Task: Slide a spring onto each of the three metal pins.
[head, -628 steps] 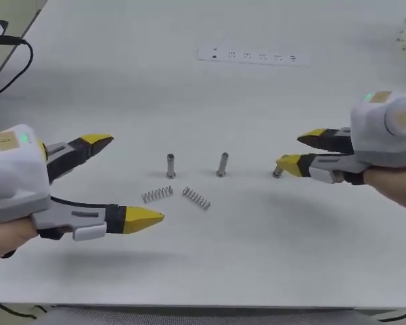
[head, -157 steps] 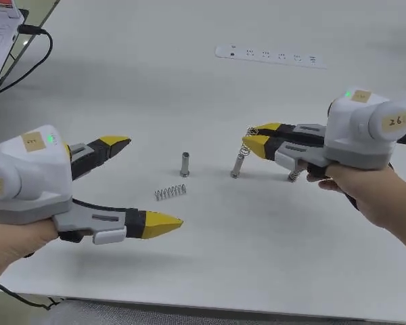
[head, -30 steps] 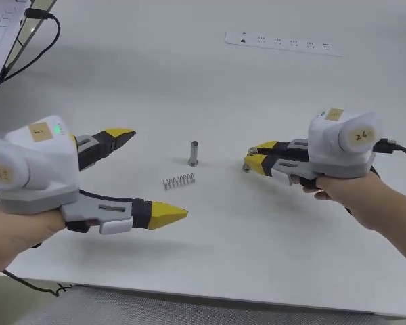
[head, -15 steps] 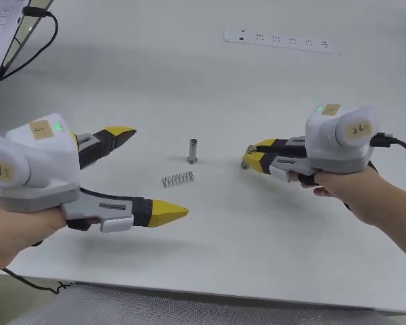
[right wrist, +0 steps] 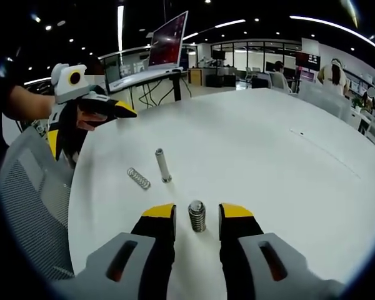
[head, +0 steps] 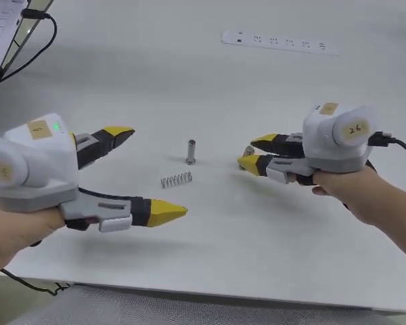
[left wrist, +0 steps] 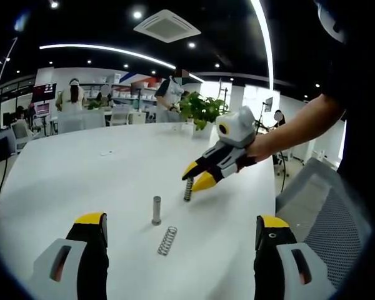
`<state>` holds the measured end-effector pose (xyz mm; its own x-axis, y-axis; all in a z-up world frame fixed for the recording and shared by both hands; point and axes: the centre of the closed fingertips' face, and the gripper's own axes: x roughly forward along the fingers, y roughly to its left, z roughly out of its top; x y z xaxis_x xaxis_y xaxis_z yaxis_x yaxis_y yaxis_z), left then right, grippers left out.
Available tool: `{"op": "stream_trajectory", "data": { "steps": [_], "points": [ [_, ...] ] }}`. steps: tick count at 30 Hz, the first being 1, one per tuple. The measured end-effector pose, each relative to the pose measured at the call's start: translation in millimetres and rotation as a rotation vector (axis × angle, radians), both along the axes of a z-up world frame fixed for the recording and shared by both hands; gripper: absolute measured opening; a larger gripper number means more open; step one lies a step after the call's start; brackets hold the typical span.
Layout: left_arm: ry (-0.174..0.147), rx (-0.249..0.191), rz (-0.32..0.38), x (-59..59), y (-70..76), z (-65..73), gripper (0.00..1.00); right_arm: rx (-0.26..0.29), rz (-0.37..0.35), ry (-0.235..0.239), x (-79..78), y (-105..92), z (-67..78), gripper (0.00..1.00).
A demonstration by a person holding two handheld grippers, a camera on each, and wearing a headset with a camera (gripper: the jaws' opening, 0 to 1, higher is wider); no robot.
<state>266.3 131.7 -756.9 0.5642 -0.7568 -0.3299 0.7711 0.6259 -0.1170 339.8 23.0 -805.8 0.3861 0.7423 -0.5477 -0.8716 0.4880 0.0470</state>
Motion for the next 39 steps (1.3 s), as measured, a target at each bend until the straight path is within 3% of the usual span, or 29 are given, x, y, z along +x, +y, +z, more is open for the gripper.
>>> {"op": "stream_trajectory", "data": {
  "steps": [17, 31, 39],
  "points": [
    [-0.006, -0.004, -0.012, 0.4, -4.9, 3.4, 0.97, 0.079, -0.042, -0.036, -6.7, -5.8, 28.2, 0.47],
    [-0.009, -0.006, -0.007, 2.3, -2.8, 6.6, 0.98, 0.116, -0.060, -0.065, -15.2, -21.4, 46.5, 0.52],
    [-0.010, -0.007, -0.009, 3.1, -3.0, 8.2, 0.98, 0.141, -0.060, -0.065, -25.2, -20.2, 56.4, 0.51]
  ]
}}
